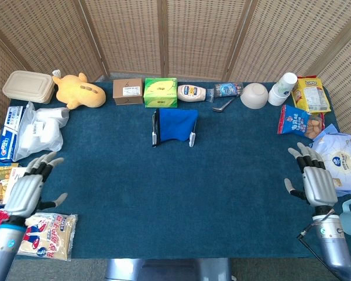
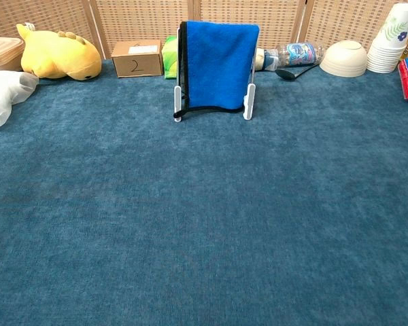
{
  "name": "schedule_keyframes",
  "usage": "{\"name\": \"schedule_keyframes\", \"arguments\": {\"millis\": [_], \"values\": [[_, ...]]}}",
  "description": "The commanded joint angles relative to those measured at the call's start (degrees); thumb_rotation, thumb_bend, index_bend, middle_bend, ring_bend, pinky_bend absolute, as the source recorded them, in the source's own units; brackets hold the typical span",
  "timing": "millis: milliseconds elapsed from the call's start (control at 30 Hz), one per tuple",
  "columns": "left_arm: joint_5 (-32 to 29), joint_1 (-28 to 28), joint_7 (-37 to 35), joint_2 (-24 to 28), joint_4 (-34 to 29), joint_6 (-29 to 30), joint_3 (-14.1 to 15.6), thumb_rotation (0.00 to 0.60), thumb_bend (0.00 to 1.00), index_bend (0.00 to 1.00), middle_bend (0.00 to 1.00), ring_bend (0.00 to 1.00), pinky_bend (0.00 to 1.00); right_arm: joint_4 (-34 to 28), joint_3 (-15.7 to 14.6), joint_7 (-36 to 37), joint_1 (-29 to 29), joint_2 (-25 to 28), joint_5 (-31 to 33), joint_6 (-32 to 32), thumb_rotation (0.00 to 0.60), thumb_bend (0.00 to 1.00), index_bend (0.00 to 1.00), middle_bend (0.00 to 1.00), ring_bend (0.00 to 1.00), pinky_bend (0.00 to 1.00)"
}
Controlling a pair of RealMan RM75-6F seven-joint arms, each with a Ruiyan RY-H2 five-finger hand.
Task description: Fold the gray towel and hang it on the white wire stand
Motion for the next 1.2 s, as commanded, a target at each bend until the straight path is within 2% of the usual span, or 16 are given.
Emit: {"name": "schedule_keyframes", "arguments": {"millis": [33, 267, 467, 933, 1200], "values": [[4.9, 5.5, 3.3, -1.8, 1.6, 6.2, 3.3, 0.600, 0.34, 0.18, 0.02, 0.00, 0.00, -0.5, -1.0, -2.4, -0.7, -0.9, -0.5, 1.7, 0.600, 0.37, 0.11, 0.02, 0.00, 0.00], [9.3, 12.0, 4.8, -4.8, 6.5, 12.7, 5.2, 0.600, 0.34, 0.22, 0.05, 0.00, 0.00, -1.8, -2.7, -6.0, -2.3, -2.1, -1.6, 4.6, 0.600, 0.37, 0.12, 0.03, 0.00, 0.00], [11.7, 14.4, 4.6, -5.5, 9.4, 14.3, 5.3, 0.600, 0.34, 0.23, 0.05, 0.00, 0.00, -2.1, -3.0, -6.8, -2.7, -2.3, -1.6, 5.1, 0.600, 0.37, 0.12, 0.03, 0.00, 0.00], [14.3, 15.2, 5.7, -5.5, 7.6, 14.4, 0.5, 0.600, 0.34, 0.25, 0.06, 0.00, 0.00, -2.1, -3.0, -5.1, -3.7, -1.1, -2.7, 6.3, 0.600, 0.37, 0.12, 0.03, 0.00, 0.00], [14.2, 14.7, 6.2, -6.5, 7.4, 12.0, -0.7, 0.600, 0.34, 0.25, 0.06, 0.00, 0.00, -1.4, -3.3, -4.4, -4.3, -1.3, -2.5, 6.3, 0.600, 0.37, 0.12, 0.03, 0.00, 0.00]]}}
